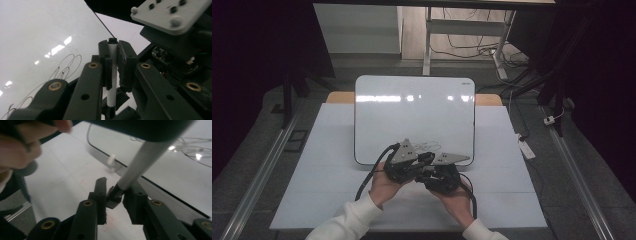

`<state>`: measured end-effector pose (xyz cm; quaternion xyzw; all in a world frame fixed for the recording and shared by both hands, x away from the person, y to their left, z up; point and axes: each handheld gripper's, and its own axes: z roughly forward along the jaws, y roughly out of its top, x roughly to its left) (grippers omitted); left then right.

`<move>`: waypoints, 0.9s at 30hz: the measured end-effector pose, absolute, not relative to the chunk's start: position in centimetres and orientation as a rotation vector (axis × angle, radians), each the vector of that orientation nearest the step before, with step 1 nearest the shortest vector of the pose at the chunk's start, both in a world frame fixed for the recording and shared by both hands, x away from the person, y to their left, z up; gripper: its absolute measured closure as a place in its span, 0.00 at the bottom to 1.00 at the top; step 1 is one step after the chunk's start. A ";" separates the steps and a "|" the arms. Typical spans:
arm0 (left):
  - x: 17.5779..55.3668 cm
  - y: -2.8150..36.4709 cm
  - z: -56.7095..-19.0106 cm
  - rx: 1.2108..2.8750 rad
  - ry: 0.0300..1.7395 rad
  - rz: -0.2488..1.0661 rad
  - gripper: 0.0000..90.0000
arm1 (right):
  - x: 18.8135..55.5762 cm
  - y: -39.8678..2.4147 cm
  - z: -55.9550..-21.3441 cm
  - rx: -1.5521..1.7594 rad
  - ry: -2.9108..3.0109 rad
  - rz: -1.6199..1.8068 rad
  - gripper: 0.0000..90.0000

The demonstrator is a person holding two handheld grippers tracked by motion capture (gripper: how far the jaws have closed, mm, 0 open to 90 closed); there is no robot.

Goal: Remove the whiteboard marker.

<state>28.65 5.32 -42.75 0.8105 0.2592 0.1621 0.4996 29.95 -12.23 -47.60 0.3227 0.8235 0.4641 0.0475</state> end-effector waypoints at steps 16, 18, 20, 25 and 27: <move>26.2 14.8 -43.4 1.899 0.828 0.316 0.39 | 31.4 -15.5 -47.3 0.951 2.341 1.459 0.85; 24.9 18.6 -45.3 1.913 0.924 0.299 0.38 | 32.1 -16.2 -47.2 0.955 2.280 1.485 0.85; 24.5 19.8 -46.0 1.903 0.956 0.286 0.38 | 32.8 -16.6 -47.2 0.953 2.219 1.529 0.86; 23.0 24.4 -49.6 1.882 1.114 0.286 0.38 | 34.2 -16.0 -46.9 0.906 2.156 1.527 0.86; 23.0 24.7 -50.0 1.881 1.126 0.286 0.37 | 34.8 -15.4 -46.8 0.896 2.141 1.534 0.86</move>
